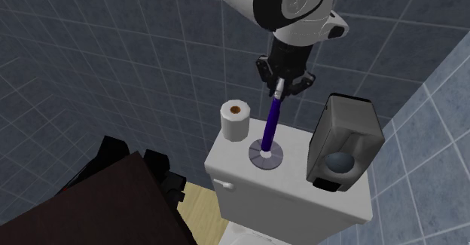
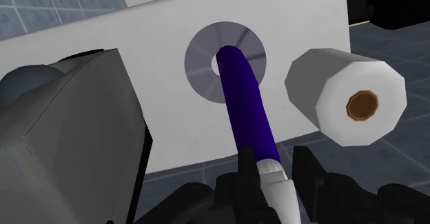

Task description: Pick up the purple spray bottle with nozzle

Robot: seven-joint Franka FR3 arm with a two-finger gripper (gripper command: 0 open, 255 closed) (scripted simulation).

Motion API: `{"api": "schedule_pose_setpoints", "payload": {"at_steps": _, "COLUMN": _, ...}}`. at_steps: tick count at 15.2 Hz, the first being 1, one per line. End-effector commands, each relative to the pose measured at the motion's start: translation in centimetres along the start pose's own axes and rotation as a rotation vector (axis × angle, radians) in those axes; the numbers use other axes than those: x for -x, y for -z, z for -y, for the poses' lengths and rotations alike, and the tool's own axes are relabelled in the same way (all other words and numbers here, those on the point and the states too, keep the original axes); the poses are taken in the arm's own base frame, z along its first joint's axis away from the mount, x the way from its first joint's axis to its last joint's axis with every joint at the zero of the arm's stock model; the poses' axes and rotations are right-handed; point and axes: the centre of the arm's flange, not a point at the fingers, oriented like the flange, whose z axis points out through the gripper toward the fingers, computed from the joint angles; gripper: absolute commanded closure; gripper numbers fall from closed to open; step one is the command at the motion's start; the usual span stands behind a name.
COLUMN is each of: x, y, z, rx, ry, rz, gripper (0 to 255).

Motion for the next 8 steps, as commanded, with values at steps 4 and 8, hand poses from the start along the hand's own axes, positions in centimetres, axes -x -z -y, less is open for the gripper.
{"api": "schedule_pose_setpoints", "payload": {"at_steps": 4, "x": -0.3, "y": 2.6, "z": 0.1, "rx": 0.0, "ry": 0.0, "rz": 0.0, "gripper": 255}}
{"api": "schedule_pose_setpoints", "payload": {"at_steps": 8, "x": -0.4, "y": 3.7, "z": 0.2, "rx": 0.0, "ry": 0.0, "rz": 0.0, "gripper": 255}}
